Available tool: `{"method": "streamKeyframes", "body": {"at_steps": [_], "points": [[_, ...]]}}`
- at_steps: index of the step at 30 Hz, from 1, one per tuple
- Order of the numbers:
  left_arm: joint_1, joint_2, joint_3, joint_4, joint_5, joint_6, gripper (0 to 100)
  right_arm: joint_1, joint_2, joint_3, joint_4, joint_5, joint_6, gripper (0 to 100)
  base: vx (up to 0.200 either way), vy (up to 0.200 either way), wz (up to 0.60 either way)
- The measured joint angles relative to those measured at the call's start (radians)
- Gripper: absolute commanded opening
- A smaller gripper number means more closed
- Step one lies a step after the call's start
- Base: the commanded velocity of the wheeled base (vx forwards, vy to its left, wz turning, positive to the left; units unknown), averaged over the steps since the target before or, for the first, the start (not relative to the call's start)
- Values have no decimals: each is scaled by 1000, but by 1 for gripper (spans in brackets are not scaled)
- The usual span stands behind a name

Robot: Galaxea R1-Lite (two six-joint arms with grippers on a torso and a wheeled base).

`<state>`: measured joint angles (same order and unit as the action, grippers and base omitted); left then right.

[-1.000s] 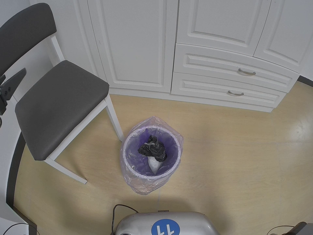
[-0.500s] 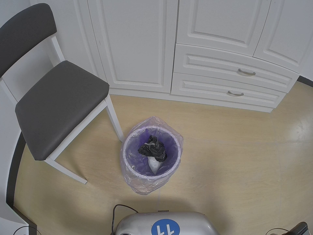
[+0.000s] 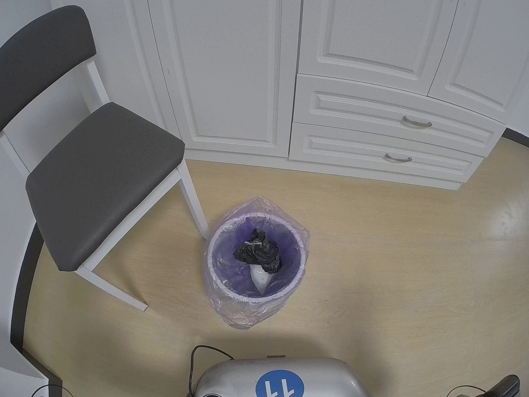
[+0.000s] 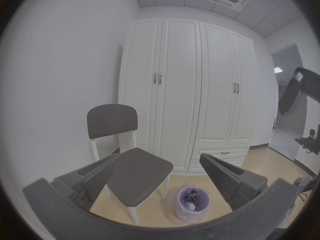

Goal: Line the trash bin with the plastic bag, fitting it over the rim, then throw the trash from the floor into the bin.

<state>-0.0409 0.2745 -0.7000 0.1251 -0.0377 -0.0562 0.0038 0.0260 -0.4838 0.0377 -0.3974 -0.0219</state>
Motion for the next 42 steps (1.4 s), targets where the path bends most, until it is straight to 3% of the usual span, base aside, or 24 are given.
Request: {"method": "streamKeyframes", "body": {"at_steps": [5, 17, 22, 27, 32, 36, 42], "points": [[1, -95, 98, 12, 15, 0, 100, -1, -11, 1, -8, 17, -2, 100, 0, 0, 0], [34, -244, 320, -20, 21, 0, 100, -1, -16, 22, -157, 164, -10, 100, 0, 0, 0], [36, -256, 400, -105, 28, 1, 100, -1, -16, 66, -322, 202, -54, 100, 0, 0, 0], [36, -261, 565, -246, 36, 4, 100, -1, -16, 203, -546, 276, -143, 100, 0, 0, 0], [36, -262, 660, -251, 50, -10, 100, -1, -16, 363, -637, 324, -183, 100, 0, 0, 0], [36, -262, 677, -176, 99, -22, 100, -1, -15, 438, -639, 337, -187, 100, 0, 0, 0], [37, -263, 682, -147, 121, -24, 100, -1, -14, 464, -504, 334, -158, 100, 0, 0, 0]]}}
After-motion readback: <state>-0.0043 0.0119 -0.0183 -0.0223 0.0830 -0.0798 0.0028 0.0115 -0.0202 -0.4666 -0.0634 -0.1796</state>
